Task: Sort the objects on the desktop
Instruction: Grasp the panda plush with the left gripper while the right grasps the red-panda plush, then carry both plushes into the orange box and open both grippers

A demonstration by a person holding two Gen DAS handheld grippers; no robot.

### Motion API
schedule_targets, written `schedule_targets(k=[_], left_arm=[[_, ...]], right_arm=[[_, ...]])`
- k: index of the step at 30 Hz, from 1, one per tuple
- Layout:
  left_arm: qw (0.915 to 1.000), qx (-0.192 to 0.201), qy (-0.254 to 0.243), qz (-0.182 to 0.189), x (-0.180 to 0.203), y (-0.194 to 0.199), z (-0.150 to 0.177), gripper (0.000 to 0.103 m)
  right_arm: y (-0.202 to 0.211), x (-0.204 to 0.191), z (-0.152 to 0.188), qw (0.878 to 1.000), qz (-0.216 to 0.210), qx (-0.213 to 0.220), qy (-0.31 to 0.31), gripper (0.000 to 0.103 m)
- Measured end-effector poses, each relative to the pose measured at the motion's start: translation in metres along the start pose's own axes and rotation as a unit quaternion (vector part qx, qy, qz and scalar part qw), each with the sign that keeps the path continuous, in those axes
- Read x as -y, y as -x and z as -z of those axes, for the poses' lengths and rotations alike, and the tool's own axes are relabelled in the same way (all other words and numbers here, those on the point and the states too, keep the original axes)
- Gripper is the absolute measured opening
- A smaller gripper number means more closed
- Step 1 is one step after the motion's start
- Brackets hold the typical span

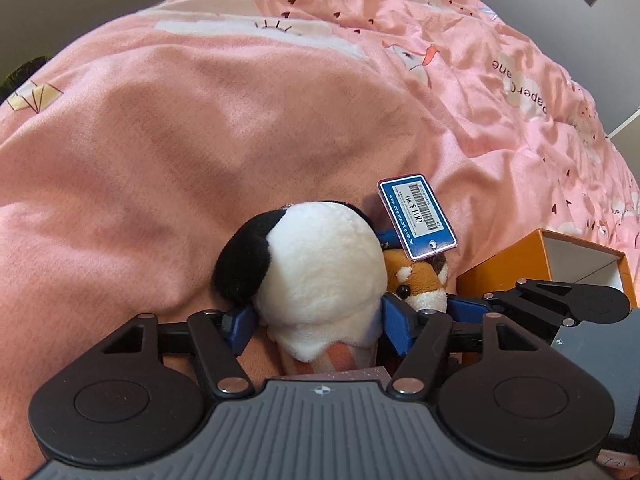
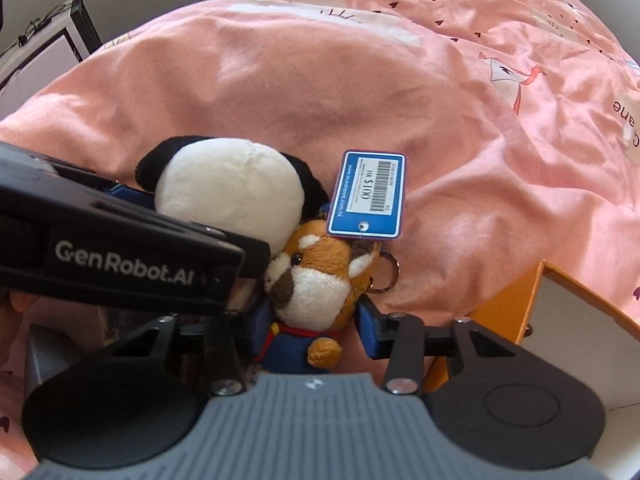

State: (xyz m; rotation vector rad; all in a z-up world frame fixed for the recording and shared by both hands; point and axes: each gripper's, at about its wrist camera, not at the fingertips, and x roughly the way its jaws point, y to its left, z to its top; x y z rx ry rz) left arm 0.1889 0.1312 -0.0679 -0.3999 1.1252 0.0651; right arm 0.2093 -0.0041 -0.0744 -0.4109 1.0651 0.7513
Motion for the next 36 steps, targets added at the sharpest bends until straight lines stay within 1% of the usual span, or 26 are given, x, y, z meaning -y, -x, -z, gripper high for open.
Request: schedule_targets(k=[3,9,13,15,17,18,21,24,26,30,36], left_arm=[[0.9999,0.013,0.007,0.006,-0.001,0.008,0.0,0.069],[0.9979,0.064,0.006,0.013,0.001,0.044,-0.004,0.068],[0.9959,0.09,-0.015,0.001,0.01,0.069,-0.005,0.068],[0.9949,0.098,-0.022,0.001,0.014,0.079,-0.004,0.068],[0.9938,0.108,-0.027,0.008,0.019,0.09,0.0,0.068],[0.9932,0.111,-0.032,0.013,0.022,0.095,0.001,0.068],[0.9908,0.126,-0.042,0.029,0.034,0.11,0.004,0.069],[0.9882,0.137,-0.054,0.041,0.049,0.119,0.009,0.069],[0.9871,0.136,-0.063,0.056,0.061,0.12,0.014,0.069],[0.9856,0.123,-0.084,0.079,0.084,0.115,0.018,0.069],[0.9816,0.095,-0.138,0.092,0.13,0.093,0.028,0.069]], right_arm=[[0.01,0.001,0.003,1.0,-0.002,0.015,-0.004,0.043],[0.041,0.009,-0.002,0.998,-0.01,0.065,-0.019,0.043],[0.057,0.006,-0.01,0.995,-0.002,0.098,-0.026,0.043],[0.068,0.009,-0.012,0.992,-0.018,0.115,-0.043,0.043],[0.08,0.012,-0.015,0.989,-0.037,0.129,-0.058,0.043],[0.086,0.012,-0.016,0.988,-0.037,0.138,-0.059,0.043],[0.105,0.01,-0.013,0.985,-0.021,0.162,-0.05,0.043],[0.125,0.016,-0.004,0.983,-0.019,0.171,-0.061,0.043],[0.136,0.022,0.005,0.982,-0.015,0.177,-0.064,0.043],[0.155,0.043,0.031,0.981,0.014,0.178,-0.082,0.043],[0.162,0.083,0.07,0.978,0.051,0.152,-0.133,0.043]])
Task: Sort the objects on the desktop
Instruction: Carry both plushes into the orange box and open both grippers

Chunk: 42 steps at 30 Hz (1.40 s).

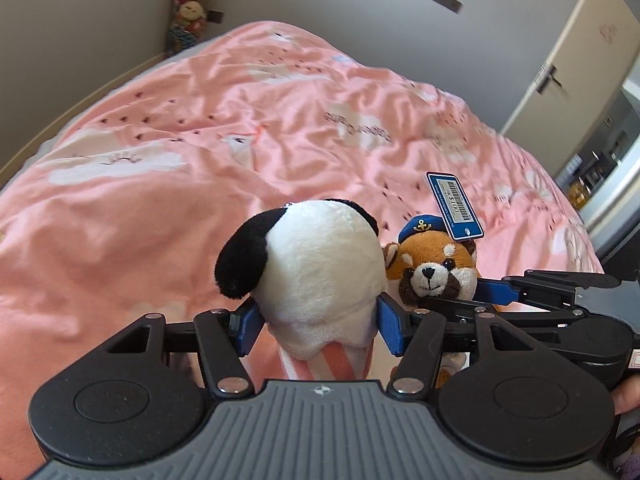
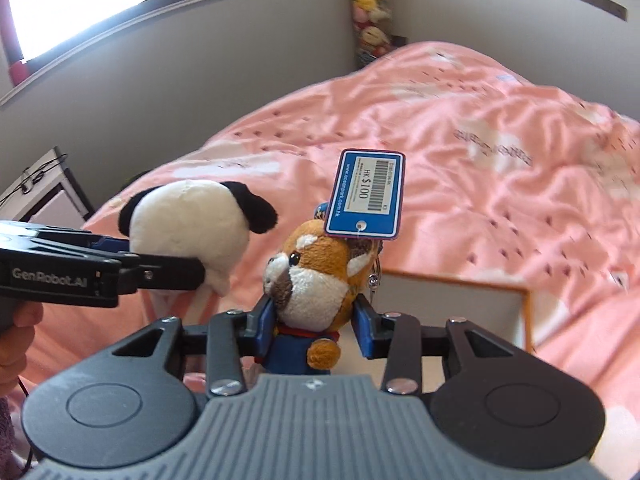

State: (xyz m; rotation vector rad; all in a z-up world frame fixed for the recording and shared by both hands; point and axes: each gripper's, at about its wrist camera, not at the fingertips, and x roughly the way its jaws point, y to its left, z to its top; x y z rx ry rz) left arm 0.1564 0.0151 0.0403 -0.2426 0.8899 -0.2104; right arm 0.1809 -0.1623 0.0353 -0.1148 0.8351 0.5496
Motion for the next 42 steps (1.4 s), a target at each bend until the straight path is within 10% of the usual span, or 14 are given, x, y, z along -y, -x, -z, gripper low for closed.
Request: schedule_targets(k=[10,28,33,42], left_arm=[[0.9956,-0.069,-0.063,0.001,0.056,-0.057,0.011,0.069],[0.9725,-0.139,-0.145,-0.118,0.089,-0.122,0.012,0.057],[0.9755,-0.15,-0.132,-0.093,0.079,-0.118,0.009,0.057],[0.9543,-0.199,-0.213,-0.065,0.086,-0.108,0.03,0.054]], right_arm=[[-0.01,0.047,0.033,0.998,0.026,-0.043,-0.033,0.043],[-0.06,0.069,0.052,0.995,-0.001,-0.084,-0.062,0.043],[-0.062,0.069,0.053,0.994,-0.005,-0.086,-0.063,0.043],[-0.053,0.063,0.061,0.994,-0.002,-0.098,-0.043,0.043]])
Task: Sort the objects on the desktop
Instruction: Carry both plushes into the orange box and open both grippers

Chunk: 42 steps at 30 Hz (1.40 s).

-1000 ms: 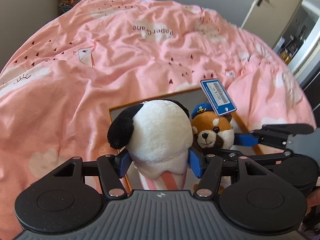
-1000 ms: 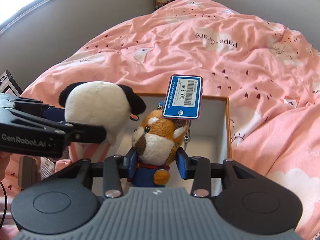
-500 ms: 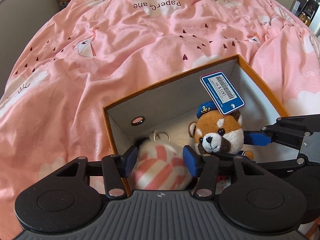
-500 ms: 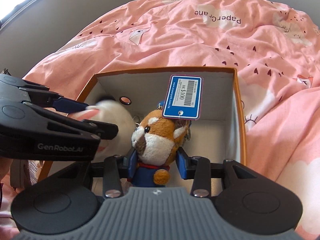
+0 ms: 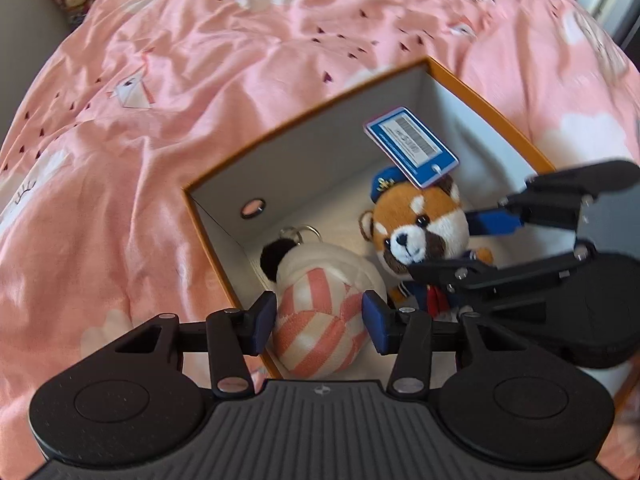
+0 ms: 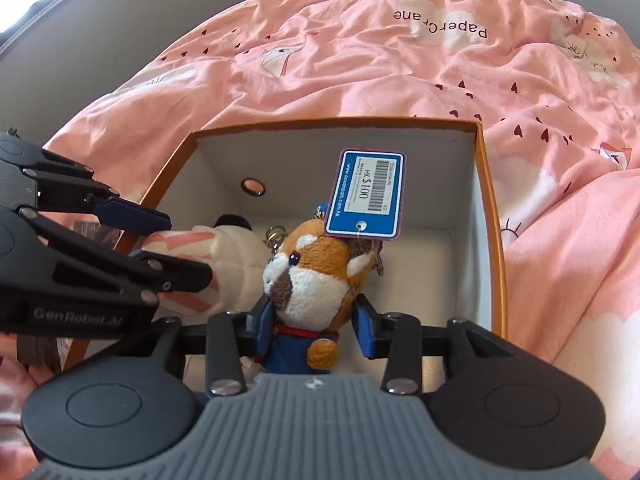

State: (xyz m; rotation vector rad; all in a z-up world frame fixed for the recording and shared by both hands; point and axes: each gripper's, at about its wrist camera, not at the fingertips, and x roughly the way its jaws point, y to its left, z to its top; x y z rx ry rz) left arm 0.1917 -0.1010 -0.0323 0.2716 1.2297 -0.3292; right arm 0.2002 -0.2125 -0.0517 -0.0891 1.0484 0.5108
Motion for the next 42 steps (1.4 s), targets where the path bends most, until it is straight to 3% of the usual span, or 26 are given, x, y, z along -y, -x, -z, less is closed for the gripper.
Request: schedule_targets(k=[4,9,16,17,19,22,26,30,33,36,42], left_arm=[[0.9987,-0.025,-0.041,0.015,0.011,-0.003,0.006,0.054],[0.9972,-0.041,-0.062,0.007,0.017,-0.015,0.005,0.059],[0.9923,-0.04,-0.114,-0.028,0.032,-0.026,0.008,0.064],[0.9924,-0.047,-0.113,-0.015,0.033,-0.028,0.008,0.059],[0.9924,-0.051,-0.111,-0.018,0.036,-0.034,0.012,0.058],[0.994,-0.032,-0.098,-0.037,0.038,-0.035,0.015,0.056],[0.9978,0.007,-0.046,-0.048,0.034,-0.032,0.017,0.051],[0.9965,0.032,-0.025,-0.073,0.035,-0.03,0.019,0.049],[0.9889,0.052,-0.058,-0.127,0.046,-0.03,0.022,0.048],[0.9839,0.062,-0.082,-0.146,0.053,-0.03,0.026,0.047],[0.9635,0.096,-0.143,-0.206,0.072,-0.034,0.034,0.046]], right_arm=[[0.003,-0.003,0.006,1.0,-0.002,-0.014,0.024,0.044],[0.006,-0.006,0.011,0.999,0.003,-0.026,0.045,0.043],[0.009,-0.009,0.016,0.997,0.008,-0.032,0.066,0.043],[0.008,-0.009,0.015,0.997,0.007,-0.033,0.065,0.043],[0.008,-0.008,0.014,0.998,0.008,-0.036,0.058,0.044],[0.005,-0.008,0.011,0.998,0.014,-0.037,0.048,0.044],[0.004,-0.004,0.006,0.999,0.011,-0.029,0.018,0.043],[0.007,-0.007,0.003,0.999,0.023,-0.019,0.017,0.043],[0.004,-0.009,0.002,0.999,0.029,-0.026,0.026,0.044],[-0.003,-0.006,0.001,0.999,0.025,-0.033,0.017,0.044],[-0.015,0.005,-0.008,0.998,0.004,-0.035,-0.043,0.044]])
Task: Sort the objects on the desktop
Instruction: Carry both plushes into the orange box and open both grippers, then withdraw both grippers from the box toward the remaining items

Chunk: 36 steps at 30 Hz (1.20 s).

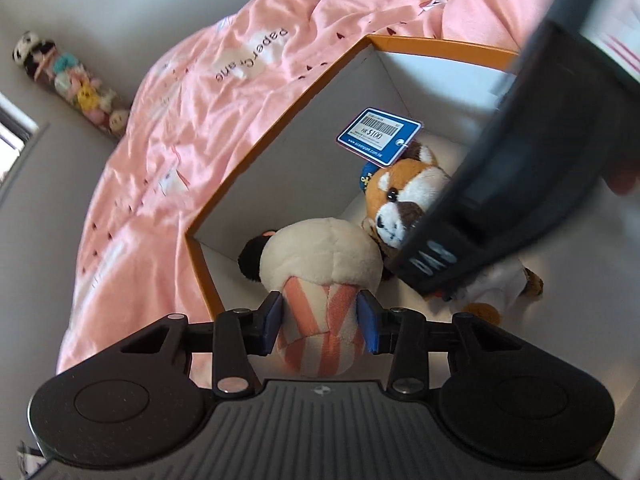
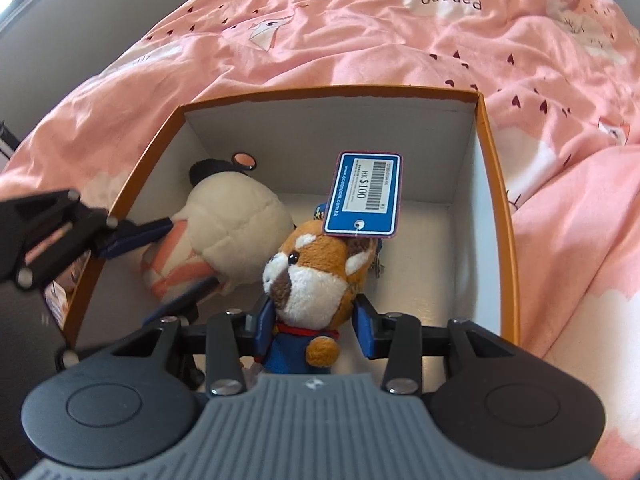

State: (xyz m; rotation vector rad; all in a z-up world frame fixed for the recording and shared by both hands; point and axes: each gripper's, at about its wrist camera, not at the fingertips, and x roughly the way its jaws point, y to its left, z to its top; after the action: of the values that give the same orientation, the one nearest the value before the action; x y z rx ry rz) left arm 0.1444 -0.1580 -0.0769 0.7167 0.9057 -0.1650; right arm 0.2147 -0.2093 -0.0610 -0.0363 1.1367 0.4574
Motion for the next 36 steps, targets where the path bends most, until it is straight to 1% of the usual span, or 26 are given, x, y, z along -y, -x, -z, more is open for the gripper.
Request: schedule_targets(k=[2,5,9,10,11,15,17,20,22,24,26,28,30,34,35,36], left_arm=[[0.9997,0.006,-0.019,-0.014,0.007,-0.002,0.001,0.046],[0.9992,0.01,-0.028,-0.025,0.011,-0.004,0.001,0.047],[0.9993,0.008,-0.031,-0.019,0.009,-0.008,-0.001,0.05],[0.9994,0.009,-0.029,-0.015,0.006,-0.009,-0.002,0.051],[0.9995,0.009,-0.028,-0.01,0.003,-0.01,-0.002,0.054],[0.9993,0.016,-0.026,0.019,-0.01,-0.005,0.004,0.055],[0.9989,0.024,-0.012,0.038,-0.021,-0.001,0.008,0.056],[0.9966,0.041,0.025,0.068,-0.041,0.012,0.015,0.056],[0.993,0.052,0.054,0.092,-0.057,0.021,0.02,0.055],[0.988,0.064,0.083,0.114,-0.072,0.03,0.025,0.056],[0.9838,0.068,0.11,0.124,-0.086,0.036,0.029,0.056],[0.9786,0.07,0.142,0.132,-0.098,0.041,0.033,0.056],[0.972,0.071,0.172,0.144,-0.111,0.043,0.039,0.056],[0.957,0.069,0.231,0.161,-0.131,0.047,0.05,0.056],[0.9539,0.068,0.243,0.163,-0.135,0.048,0.052,0.056],[0.9519,0.067,0.25,0.164,-0.138,0.048,0.054,0.056]], right_arm=[[-0.004,0.002,-0.005,1.0,-0.004,0.0,-0.01,0.044],[-0.01,0.003,-0.012,1.0,-0.007,0.0,-0.02,0.044],[-0.019,0.005,-0.017,0.999,-0.011,-0.002,-0.032,0.044],[-0.022,0.005,-0.018,0.999,-0.012,-0.003,-0.033,0.044],[-0.025,0.006,-0.019,0.999,-0.014,-0.004,-0.035,0.044],[-0.034,0.009,-0.021,0.999,-0.018,-0.008,-0.048,0.044],[-0.037,0.008,-0.023,0.998,-0.02,-0.01,-0.05,0.044],[-0.04,0.008,-0.026,0.999,-0.021,-0.01,-0.05,0.044],[-0.041,0.008,-0.028,0.999,-0.02,-0.005,-0.045,0.044],[-0.043,0.004,-0.033,1.0,0.0,0.009,-0.022,0.044],[-0.047,0.002,-0.039,1.0,0.005,0.001,-0.022,0.044],[-0.051,-0.002,-0.041,1.0,0.009,-0.006,-0.008,0.045],[-0.05,-0.004,-0.04,1.0,0.014,-0.009,0.006,0.049],[-0.037,0.001,-0.037,1.0,0.015,-0.004,-0.012,0.05],[-0.032,0.002,-0.036,1.0,0.016,-0.002,-0.019,0.052],[-0.027,0.004,-0.035,1.0,0.013,0.001,-0.027,0.057]])
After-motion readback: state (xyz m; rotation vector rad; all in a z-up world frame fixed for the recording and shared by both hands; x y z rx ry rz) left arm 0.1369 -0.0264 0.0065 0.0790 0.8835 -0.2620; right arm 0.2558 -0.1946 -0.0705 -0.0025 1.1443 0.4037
